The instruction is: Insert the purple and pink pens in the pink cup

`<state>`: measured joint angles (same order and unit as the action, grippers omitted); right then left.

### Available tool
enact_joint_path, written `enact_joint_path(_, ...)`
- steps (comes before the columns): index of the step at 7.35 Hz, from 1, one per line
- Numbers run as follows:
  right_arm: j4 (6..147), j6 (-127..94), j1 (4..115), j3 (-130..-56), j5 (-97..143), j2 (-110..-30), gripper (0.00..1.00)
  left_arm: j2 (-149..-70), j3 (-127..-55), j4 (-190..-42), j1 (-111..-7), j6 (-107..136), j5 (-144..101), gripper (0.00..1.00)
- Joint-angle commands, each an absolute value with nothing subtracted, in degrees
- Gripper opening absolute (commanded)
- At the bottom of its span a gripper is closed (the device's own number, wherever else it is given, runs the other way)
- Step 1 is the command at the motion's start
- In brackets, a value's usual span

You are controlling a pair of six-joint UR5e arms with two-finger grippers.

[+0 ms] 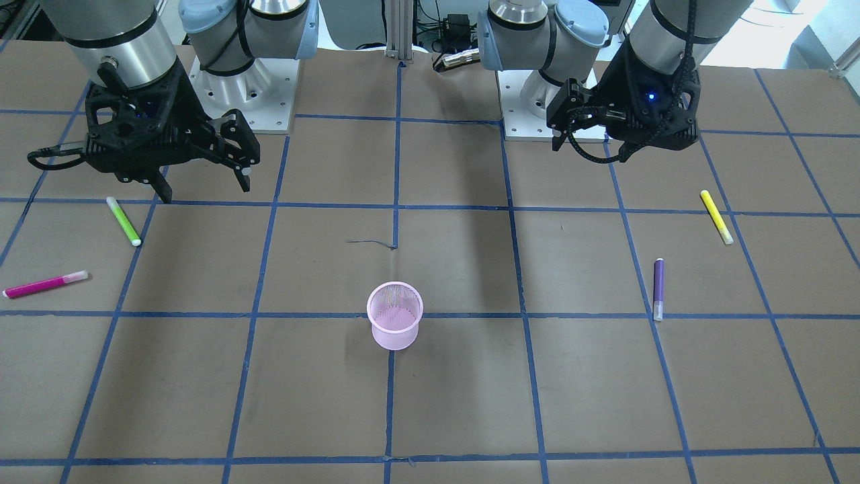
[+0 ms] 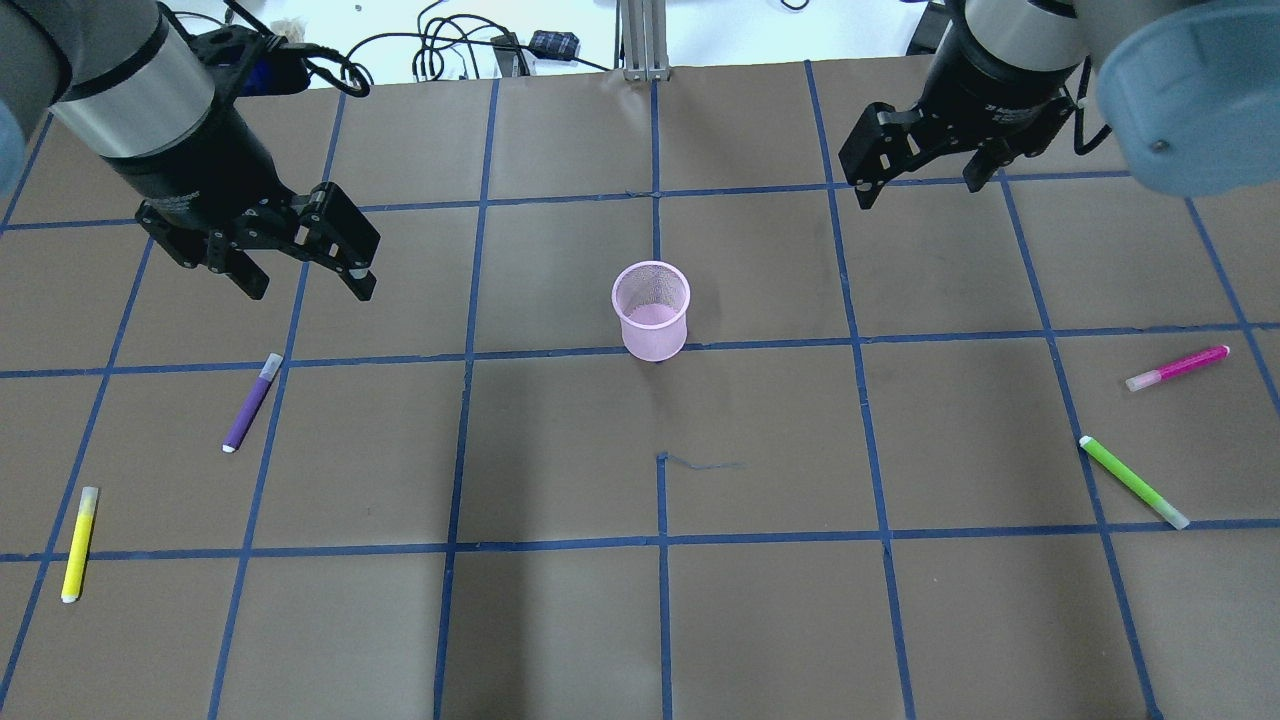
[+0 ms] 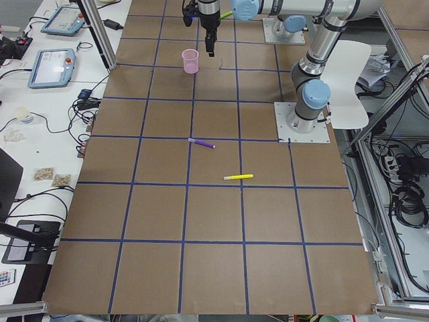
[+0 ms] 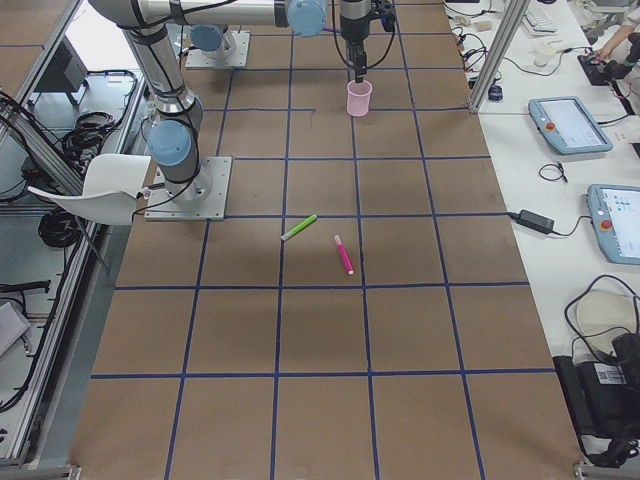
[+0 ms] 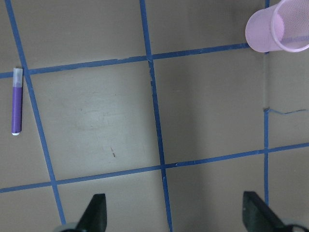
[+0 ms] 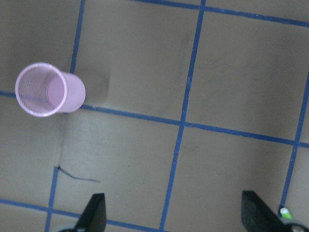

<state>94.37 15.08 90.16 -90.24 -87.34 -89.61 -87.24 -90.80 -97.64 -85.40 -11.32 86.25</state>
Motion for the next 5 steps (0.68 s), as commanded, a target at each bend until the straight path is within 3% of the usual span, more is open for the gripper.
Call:
enact_joint_path(1, 87.90, 40.41, 88.17, -90.44, -93.91, -91.23, 1.00, -88.76, -91.05, -96.95, -80.11, -12.56, 86.22, 1.00)
enact_joint_path(5, 89.11, 74.07, 67.57, -91.49, -98.18, -89.75, 1.00, -92.28, -93.95, -92.64, -64.81, -24.19, 86.40, 1.00)
